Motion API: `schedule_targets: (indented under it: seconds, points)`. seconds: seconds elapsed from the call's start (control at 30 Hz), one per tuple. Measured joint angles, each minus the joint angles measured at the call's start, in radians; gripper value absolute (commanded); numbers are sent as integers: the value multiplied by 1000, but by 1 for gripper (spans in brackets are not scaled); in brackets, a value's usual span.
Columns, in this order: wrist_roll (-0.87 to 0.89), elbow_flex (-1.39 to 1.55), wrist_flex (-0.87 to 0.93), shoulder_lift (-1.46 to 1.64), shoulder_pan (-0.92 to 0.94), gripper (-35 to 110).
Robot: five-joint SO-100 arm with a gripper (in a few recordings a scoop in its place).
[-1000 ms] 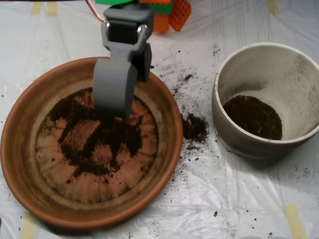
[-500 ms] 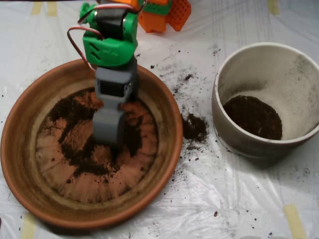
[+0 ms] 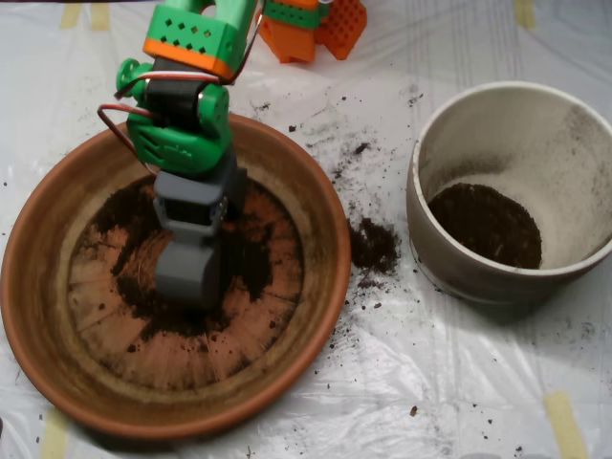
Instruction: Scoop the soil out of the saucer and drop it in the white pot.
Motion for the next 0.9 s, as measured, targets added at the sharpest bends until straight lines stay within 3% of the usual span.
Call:
schedule_targets:
  seconds: [0.37,0.9]
  points:
    - [-63,12,-25,37,-17,17]
    - [-169,264,-318,201,8,10]
